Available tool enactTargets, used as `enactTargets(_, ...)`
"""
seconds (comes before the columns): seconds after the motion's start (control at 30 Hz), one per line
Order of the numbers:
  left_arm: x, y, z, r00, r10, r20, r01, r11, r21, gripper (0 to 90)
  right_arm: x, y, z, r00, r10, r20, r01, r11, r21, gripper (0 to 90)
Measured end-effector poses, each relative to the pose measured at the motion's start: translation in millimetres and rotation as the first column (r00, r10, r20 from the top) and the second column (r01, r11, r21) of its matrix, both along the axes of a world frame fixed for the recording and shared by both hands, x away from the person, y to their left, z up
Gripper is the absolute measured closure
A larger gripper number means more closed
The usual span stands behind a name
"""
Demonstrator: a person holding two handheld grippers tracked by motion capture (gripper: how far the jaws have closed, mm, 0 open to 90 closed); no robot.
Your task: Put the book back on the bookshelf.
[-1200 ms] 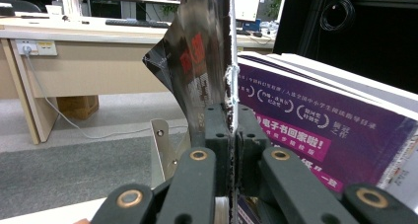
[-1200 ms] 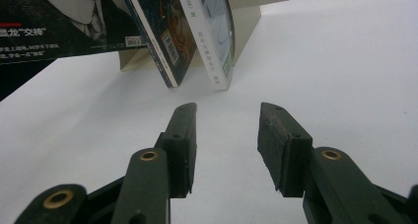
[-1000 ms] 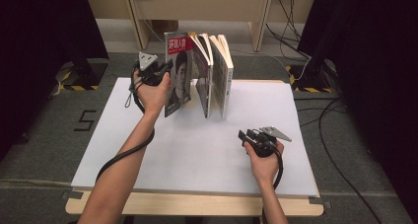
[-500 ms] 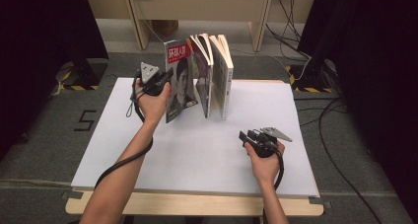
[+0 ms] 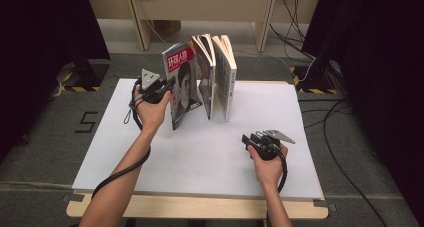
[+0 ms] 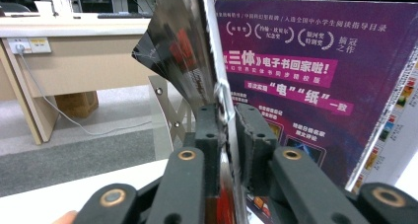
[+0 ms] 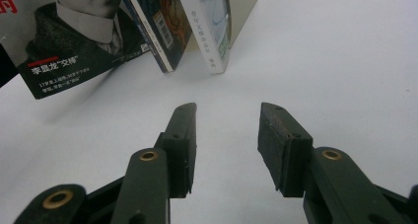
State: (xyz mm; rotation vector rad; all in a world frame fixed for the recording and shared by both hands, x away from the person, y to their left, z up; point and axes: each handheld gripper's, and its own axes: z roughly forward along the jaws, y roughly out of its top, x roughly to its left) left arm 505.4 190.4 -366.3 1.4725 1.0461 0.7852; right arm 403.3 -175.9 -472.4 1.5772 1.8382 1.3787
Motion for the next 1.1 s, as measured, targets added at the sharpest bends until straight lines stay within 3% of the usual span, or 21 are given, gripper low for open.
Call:
enactTargets(0.23, 5.3, 0.4, 7.5, 0.9980, -0.022, -0.058, 0.020, 0.9990, -0.039, 70.1, -0.2, 0.4, 0.7, 1.0000, 0.002, -0.007, -0.002, 1.000, 0.009, 59.4)
enactTargets(0.4, 7.9, 0.2, 10.7, 0.9945, -0.046, -0.094, 0.039, 0.9964, -0.076, 70.0, 0.0, -1.9, 0.9, 1.0000, -0.002, -0.002, 0.002, 1.000, 0.006, 59.2)
enactTargets(0.77, 2.4, -1.2, 8.3, 0.9903, -0.063, -0.124, 0.055, 0.9963, -0.067, 75.1, -0.5, -1.4, 1.0, 0.9998, -0.004, -0.018, 0.004, 1.000, 0.019, 58.7)
enactTargets(1.1, 5.6, -1.6, 7.1, 0.9784, -0.064, -0.196, 0.053, 0.9965, -0.064, 77.4, 0.5, -1.0, -1.0, 0.9999, 0.006, -0.016, -0.006, 1.000, 0.009, 58.5)
